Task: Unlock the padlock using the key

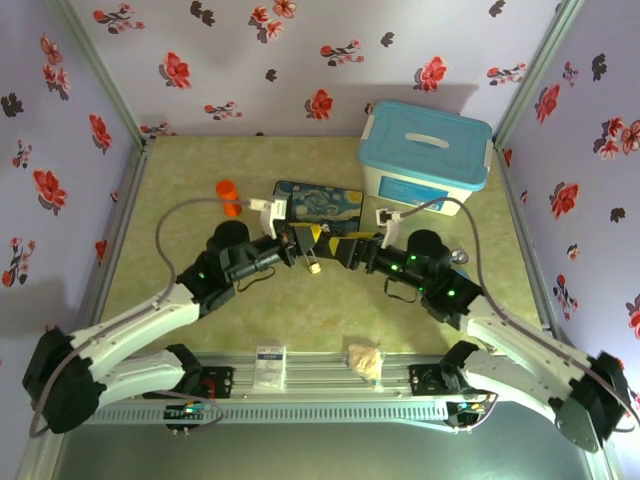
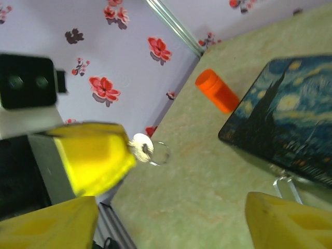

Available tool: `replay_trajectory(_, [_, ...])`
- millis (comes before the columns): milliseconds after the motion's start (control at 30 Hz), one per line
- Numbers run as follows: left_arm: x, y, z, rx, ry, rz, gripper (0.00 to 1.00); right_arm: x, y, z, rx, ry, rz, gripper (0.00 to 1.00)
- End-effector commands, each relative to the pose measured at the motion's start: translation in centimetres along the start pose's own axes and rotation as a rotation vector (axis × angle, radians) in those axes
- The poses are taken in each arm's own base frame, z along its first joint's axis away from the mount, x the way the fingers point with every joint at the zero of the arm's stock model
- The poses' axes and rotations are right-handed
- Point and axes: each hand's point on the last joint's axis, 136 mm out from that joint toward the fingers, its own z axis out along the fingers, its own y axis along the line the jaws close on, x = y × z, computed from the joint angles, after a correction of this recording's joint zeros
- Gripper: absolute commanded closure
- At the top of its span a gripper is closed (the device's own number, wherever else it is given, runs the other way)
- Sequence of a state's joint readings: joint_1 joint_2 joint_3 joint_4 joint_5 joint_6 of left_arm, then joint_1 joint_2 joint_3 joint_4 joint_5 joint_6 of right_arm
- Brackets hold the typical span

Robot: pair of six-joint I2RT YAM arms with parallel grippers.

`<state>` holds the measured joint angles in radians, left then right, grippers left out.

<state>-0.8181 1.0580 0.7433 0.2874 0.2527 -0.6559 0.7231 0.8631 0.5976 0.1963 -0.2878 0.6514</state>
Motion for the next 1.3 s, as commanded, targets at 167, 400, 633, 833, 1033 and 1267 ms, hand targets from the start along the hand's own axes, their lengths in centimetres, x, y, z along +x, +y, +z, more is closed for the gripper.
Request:
replay_trajectory(167, [6.9, -1.1, -4.5, 0.108, 0.528, 0.333, 1.00, 1.5, 3.3, -2.5, -0.277, 0.089, -0.251, 0.24])
replay_trajectory(400, [6.1, -3.5, -5.6, 0.235, 0.510, 0.463, 1.00, 3.3, 3.5, -1.5, -0.332, 0.234, -0.290, 0.31])
replay_trajectory(633, [6.3, -3.6, -4.8, 0.268, 0.496, 0.443, 1.00, 4.0, 4.7, -0.5, -0.455, 0.235, -0.232, 0.39])
replay_trajectory(833, [6.0, -4.0, -4.6, 0.288, 0.481, 0.424, 1.00, 6.0, 5.7, 0.6, -0.480, 0.288, -0.241, 0.53])
replay_trajectory(1033, [6.3, -3.7, -4.7, 0.282, 0.482, 0.409, 1.00, 6.6, 5.7, 0.4, -0.482, 0.307, -0.240, 0.62])
replay_trajectory(1267, [6.1, -3.3, -4.7, 0.274, 0.454, 0.382, 1.00, 7.4, 5.6, 0.1, -0.487, 0.342, -0.224, 0.79])
